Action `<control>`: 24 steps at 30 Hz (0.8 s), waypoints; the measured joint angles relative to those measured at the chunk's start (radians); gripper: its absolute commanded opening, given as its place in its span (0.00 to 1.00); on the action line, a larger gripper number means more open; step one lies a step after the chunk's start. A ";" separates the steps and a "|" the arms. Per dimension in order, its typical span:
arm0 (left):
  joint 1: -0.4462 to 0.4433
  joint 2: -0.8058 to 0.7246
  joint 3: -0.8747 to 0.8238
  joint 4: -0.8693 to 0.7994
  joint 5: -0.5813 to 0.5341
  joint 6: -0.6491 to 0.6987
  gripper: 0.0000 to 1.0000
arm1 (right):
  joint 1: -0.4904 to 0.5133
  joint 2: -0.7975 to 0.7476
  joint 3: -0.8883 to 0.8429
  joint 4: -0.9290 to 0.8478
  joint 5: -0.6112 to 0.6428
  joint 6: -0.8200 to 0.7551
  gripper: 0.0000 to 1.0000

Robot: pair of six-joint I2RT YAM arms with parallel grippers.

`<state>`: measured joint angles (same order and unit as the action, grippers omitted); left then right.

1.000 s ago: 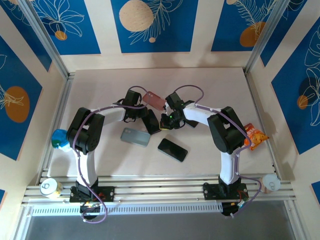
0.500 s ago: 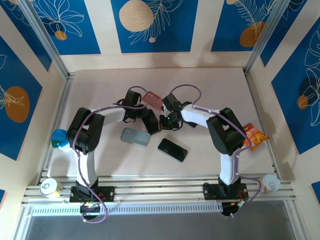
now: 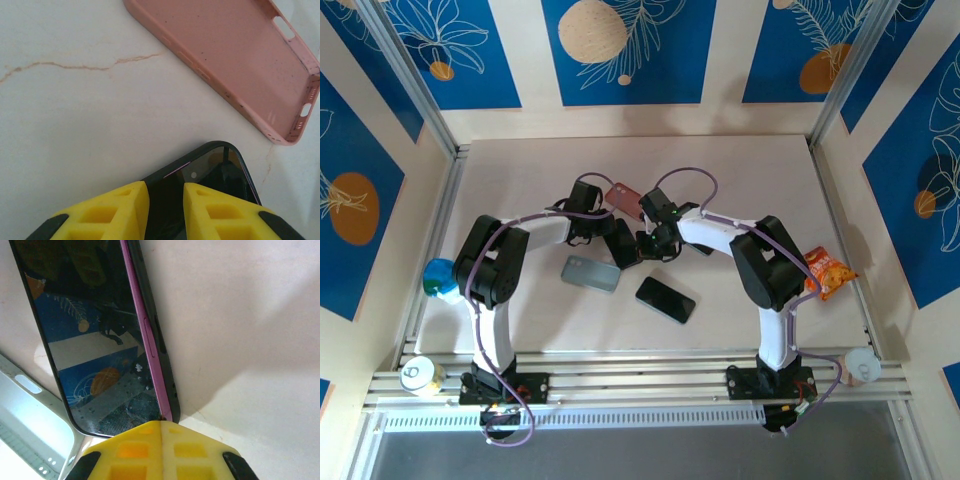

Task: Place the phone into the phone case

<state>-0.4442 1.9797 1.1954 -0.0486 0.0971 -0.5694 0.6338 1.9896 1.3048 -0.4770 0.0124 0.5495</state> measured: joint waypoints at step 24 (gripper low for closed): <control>0.000 -0.002 -0.018 0.033 -0.002 -0.001 0.26 | 0.015 0.058 0.095 -0.106 0.014 -0.010 0.00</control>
<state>-0.4442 1.9778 1.1778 -0.0154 0.0952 -0.5701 0.6487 2.0480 1.3994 -0.5831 0.0269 0.5396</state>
